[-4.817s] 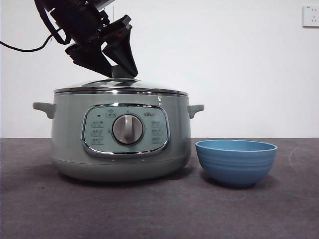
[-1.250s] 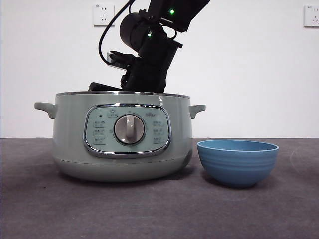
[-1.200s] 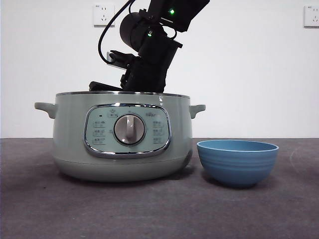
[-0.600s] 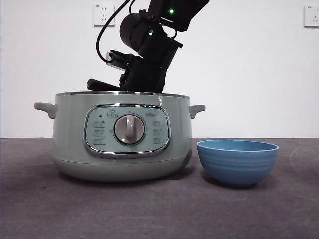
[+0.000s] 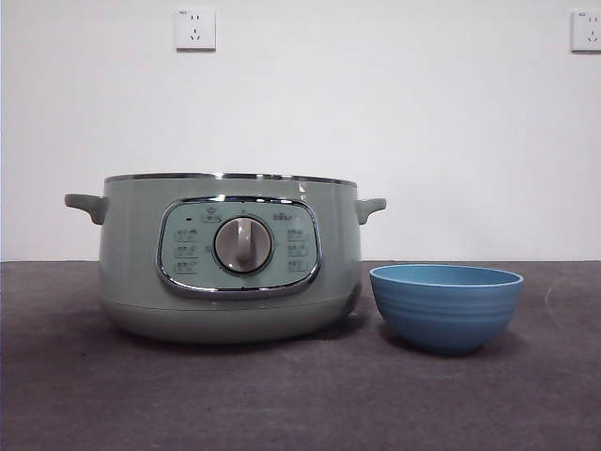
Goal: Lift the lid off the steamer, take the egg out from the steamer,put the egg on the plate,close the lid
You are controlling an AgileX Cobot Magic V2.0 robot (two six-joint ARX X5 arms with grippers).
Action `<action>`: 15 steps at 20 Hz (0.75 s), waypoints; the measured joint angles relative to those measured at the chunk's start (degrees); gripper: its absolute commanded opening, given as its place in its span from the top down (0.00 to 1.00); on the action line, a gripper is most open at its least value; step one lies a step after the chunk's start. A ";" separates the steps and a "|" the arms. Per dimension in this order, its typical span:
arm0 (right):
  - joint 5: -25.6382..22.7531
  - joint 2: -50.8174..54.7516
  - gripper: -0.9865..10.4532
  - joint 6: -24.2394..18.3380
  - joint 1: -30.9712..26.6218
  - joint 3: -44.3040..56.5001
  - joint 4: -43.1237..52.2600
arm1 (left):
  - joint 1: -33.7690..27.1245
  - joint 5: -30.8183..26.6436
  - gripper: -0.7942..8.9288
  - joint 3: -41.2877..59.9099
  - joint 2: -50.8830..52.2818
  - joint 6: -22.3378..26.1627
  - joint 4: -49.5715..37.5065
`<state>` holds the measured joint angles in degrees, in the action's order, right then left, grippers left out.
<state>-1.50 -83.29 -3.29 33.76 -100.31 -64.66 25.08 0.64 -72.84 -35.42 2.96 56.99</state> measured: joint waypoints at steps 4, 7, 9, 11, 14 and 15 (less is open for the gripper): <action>3.15 0.28 0.93 -0.90 -5.79 5.70 -0.61 | 0.00 0.00 0.93 0.02 -3.06 -0.02 -0.07; 7.43 0.31 0.93 -1.53 -8.07 14.84 5.57 | 0.00 2.27 0.93 0.17 -4.70 -0.02 -1.68; 7.41 0.22 0.93 -1.49 -8.41 22.43 11.28 | 0.00 2.80 0.93 0.17 -4.85 -0.02 -2.82; 7.50 0.20 0.93 -1.44 -8.33 29.24 17.09 | 0.00 2.80 0.93 0.17 -5.03 -0.02 -2.86; 8.79 -0.39 0.93 -0.39 -8.09 36.39 25.99 | 0.00 2.75 0.93 0.17 -5.95 0.00 -2.86; 8.90 -0.94 0.93 -0.15 -7.98 37.68 28.22 | 0.00 2.78 0.93 0.17 -6.14 -0.02 -2.86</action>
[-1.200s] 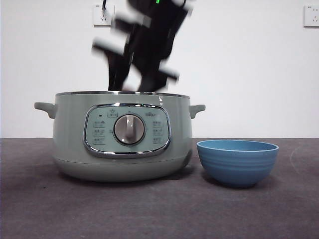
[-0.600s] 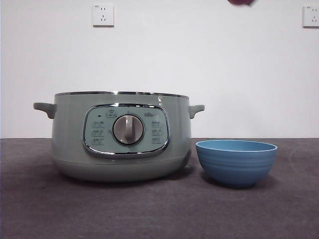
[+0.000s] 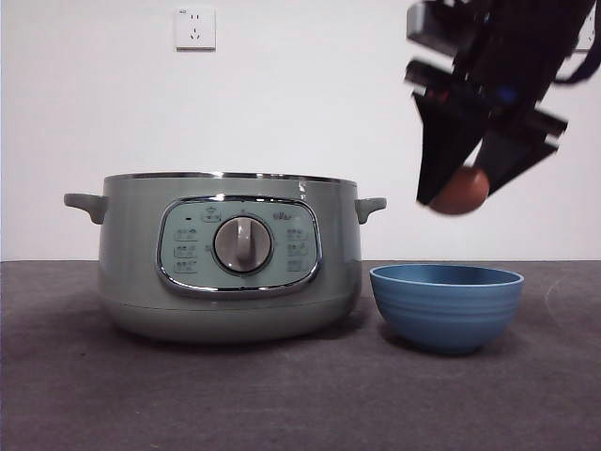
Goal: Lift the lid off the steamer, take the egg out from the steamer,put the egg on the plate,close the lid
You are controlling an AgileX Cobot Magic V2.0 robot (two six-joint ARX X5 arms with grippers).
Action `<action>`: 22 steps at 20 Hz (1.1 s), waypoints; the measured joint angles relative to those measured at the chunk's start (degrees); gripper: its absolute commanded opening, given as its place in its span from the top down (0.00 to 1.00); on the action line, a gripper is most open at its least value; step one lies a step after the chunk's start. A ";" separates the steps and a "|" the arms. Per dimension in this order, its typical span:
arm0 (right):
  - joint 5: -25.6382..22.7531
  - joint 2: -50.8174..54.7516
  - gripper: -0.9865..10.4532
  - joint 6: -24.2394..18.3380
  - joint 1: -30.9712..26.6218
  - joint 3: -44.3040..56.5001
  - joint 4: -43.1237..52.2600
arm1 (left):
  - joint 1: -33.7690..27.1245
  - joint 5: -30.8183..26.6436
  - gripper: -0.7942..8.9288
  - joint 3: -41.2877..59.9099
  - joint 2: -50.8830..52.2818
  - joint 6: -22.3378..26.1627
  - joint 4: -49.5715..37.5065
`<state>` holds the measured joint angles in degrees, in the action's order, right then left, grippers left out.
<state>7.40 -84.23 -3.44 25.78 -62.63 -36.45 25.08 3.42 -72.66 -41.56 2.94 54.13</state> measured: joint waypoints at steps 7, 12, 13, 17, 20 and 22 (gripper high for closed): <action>0.09 -7.39 0.93 0.68 0.50 2.25 8.44 | 0.00 0.00 0.93 0.00 -0.20 0.02 0.00; 0.04 -11.85 0.93 0.92 0.79 2.34 9.14 | 0.00 0.00 0.93 0.00 -0.20 0.02 0.00; 0.04 -12.31 0.93 0.92 0.79 2.34 9.25 | 0.00 0.00 0.93 0.00 -0.20 0.02 -0.02; 0.02 -15.58 0.93 0.94 0.83 2.34 9.88 | 0.00 0.00 0.93 0.00 -0.20 0.02 -0.26; 0.07 -15.78 0.90 1.07 0.85 2.36 10.14 | 0.00 0.00 0.93 0.00 -0.20 0.02 -0.26; 0.07 -15.78 0.76 1.07 0.85 2.36 9.92 | 0.00 0.00 0.93 0.00 -0.20 0.02 -0.26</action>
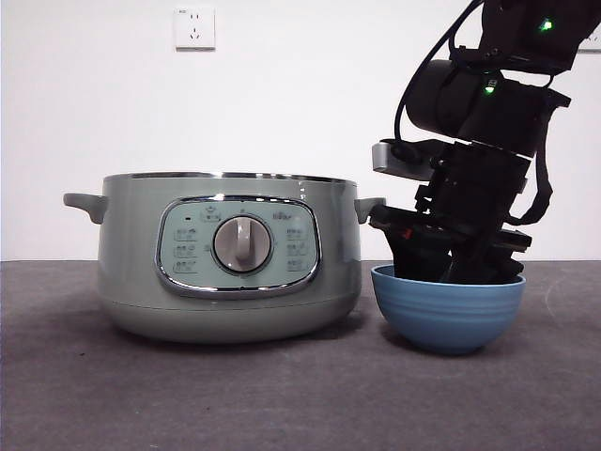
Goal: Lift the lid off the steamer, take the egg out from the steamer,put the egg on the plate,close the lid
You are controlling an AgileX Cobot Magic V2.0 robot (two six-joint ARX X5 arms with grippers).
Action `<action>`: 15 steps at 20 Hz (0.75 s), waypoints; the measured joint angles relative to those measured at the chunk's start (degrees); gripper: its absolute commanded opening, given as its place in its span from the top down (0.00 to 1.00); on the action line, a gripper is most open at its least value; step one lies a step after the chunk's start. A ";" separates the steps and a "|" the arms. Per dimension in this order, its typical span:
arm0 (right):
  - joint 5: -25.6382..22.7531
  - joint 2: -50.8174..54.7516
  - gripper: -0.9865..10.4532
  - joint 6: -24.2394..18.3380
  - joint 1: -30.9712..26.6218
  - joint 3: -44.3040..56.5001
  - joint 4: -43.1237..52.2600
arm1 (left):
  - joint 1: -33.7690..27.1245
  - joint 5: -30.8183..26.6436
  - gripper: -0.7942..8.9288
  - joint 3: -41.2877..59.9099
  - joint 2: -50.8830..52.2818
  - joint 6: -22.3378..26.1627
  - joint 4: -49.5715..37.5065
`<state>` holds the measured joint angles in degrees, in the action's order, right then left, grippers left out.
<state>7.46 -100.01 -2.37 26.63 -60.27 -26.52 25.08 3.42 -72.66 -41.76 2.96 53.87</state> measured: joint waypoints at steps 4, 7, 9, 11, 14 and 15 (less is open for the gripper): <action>-0.02 0.00 0.55 0.00 0.31 0.00 -0.79 | 0.00 0.00 0.93 0.00 -0.57 0.00 -0.09; -0.59 1.09 0.55 -0.02 0.31 -0.17 -0.72 | 0.00 0.09 0.93 0.00 -2.75 0.00 -2.34; -0.50 1.73 0.55 0.00 0.31 -0.31 -0.79 | 0.00 2.12 0.93 0.00 -4.44 0.00 -4.39; -0.11 3.89 0.55 0.02 0.42 -0.31 -1.14 | 0.02 3.08 0.93 0.00 -6.60 0.00 -6.78; -0.13 14.45 0.55 0.02 0.42 -0.31 -2.25 | 0.00 3.37 0.93 0.00 -10.95 0.00 -9.38; -0.15 17.66 0.55 0.02 0.42 -0.31 -3.06 | 0.00 4.22 0.93 0.00 -12.31 0.00 -10.25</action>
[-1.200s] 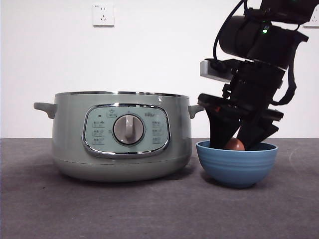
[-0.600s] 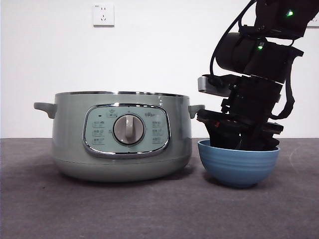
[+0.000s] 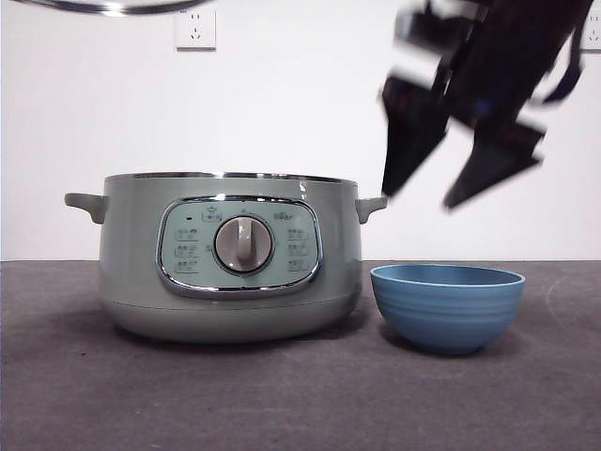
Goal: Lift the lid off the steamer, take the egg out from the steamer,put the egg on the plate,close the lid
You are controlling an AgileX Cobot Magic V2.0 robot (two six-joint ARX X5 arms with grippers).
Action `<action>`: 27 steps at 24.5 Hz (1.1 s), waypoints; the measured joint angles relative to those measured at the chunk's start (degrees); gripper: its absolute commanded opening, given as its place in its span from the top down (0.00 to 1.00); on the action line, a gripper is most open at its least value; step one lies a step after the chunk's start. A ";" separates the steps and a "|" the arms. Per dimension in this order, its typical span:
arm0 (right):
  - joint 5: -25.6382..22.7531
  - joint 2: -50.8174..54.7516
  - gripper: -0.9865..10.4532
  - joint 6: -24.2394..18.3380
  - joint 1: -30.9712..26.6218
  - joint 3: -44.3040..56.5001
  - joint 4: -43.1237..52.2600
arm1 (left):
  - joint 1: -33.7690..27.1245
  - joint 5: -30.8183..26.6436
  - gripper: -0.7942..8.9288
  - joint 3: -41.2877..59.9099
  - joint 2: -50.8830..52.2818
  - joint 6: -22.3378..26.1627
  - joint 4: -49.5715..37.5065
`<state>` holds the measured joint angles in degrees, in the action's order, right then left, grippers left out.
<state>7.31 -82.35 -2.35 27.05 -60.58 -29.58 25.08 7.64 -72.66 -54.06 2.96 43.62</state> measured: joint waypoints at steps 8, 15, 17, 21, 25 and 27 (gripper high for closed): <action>-3.04 29.40 0.55 0.28 -0.02 0.00 -3.06 | 0.11 1.77 0.93 0.00 -13.22 0.00 -8.63; -3.26 45.33 0.55 2.29 -0.02 0.00 -5.66 | 1.66 1.31 0.93 0.00 -23.63 0.00 -17.42; -3.23 46.51 0.55 2.86 -0.02 0.00 -6.38 | 1.95 1.33 0.93 0.00 -25.14 0.00 -19.39; -3.26 47.39 0.55 3.52 -0.02 0.00 -7.37 | 2.21 1.27 0.93 0.00 -28.46 0.00 -21.33; -3.23 47.47 0.55 3.74 -0.02 0.00 -7.48 | 2.21 0.35 0.93 0.00 -31.61 0.00 -21.40; -3.23 47.45 0.55 3.89 -0.02 0.00 -7.48 | 2.21 -0.28 0.93 0.00 -32.30 0.00 -21.42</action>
<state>4.08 -34.89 1.54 27.03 -60.58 -37.06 27.29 7.35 -72.66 -86.37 2.96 22.20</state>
